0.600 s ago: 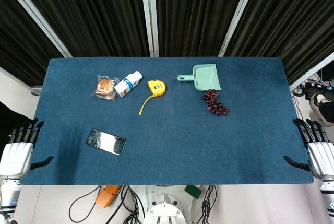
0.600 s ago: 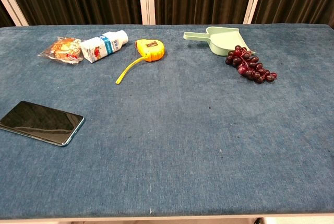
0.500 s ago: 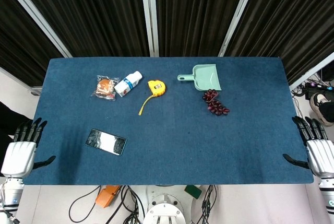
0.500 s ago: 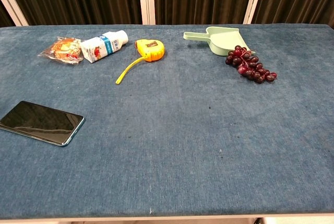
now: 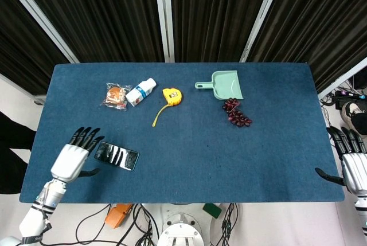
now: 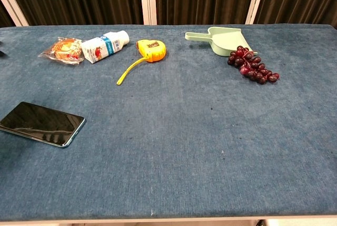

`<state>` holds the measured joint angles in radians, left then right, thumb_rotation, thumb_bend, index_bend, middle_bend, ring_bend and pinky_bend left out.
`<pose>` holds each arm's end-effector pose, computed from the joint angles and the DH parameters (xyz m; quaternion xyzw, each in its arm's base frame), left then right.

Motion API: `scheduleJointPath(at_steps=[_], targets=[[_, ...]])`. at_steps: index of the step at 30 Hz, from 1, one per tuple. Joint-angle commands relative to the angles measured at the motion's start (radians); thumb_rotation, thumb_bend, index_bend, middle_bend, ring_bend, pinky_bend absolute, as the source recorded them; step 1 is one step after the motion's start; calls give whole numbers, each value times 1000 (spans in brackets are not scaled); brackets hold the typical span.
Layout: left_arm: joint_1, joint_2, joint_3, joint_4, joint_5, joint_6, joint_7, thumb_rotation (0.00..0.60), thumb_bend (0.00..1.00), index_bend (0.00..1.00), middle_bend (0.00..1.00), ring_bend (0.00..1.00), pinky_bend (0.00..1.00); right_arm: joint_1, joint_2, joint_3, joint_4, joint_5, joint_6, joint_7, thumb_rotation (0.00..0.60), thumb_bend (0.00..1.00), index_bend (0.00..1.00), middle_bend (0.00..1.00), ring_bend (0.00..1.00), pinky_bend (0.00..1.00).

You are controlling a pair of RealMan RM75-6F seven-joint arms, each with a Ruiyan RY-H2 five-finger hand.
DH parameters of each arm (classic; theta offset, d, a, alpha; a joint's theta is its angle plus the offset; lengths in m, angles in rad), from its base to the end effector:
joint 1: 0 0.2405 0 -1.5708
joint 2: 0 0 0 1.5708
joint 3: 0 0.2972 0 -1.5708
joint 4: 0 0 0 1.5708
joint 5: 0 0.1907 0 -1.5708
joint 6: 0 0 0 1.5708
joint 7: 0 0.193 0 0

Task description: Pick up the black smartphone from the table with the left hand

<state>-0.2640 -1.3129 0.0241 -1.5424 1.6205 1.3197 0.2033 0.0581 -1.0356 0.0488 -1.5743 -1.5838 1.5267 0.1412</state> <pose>-0.2878 0.2652 0.0805 -0.7292 -0.3248 -0.3655 0.4788 -0.3372 -0.2222 0.2274 0.6022 -0.3725 0.4136 0.5724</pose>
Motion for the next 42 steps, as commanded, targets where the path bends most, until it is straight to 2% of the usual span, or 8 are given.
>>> scheduleJointPath(at_steps=[1, 12, 18, 33, 42], targets=[[-49, -60, -3, 48, 9, -69, 18, 600, 103, 179, 49, 10, 4, -4, -1, -2, 3, 3, 3, 3, 600, 181, 74, 135, 0, 39], [-80, -166, 0, 137, -34, -142, 50, 600, 133, 204, 49, 0, 4, -7, -4, -4, 9, 11, 3, 5, 600, 181, 73, 135, 0, 37], [-98, -181, -6, 147, -71, -184, 71, 600, 176, 235, 49, 0, 4, -5, -7, -5, 12, 14, -2, 6, 600, 181, 74, 135, 0, 36], [-112, -192, -4, 151, -132, -225, 100, 600, 206, 299, 48, 0, 4, -5, -10, -6, 19, 22, -9, 13, 600, 181, 74, 135, 0, 36], [-131, -204, -4, 176, -139, -244, 71, 600, 322, 336, 49, 0, 4, -9, -15, -6, 32, 25, -5, 27, 600, 181, 85, 135, 0, 36]])
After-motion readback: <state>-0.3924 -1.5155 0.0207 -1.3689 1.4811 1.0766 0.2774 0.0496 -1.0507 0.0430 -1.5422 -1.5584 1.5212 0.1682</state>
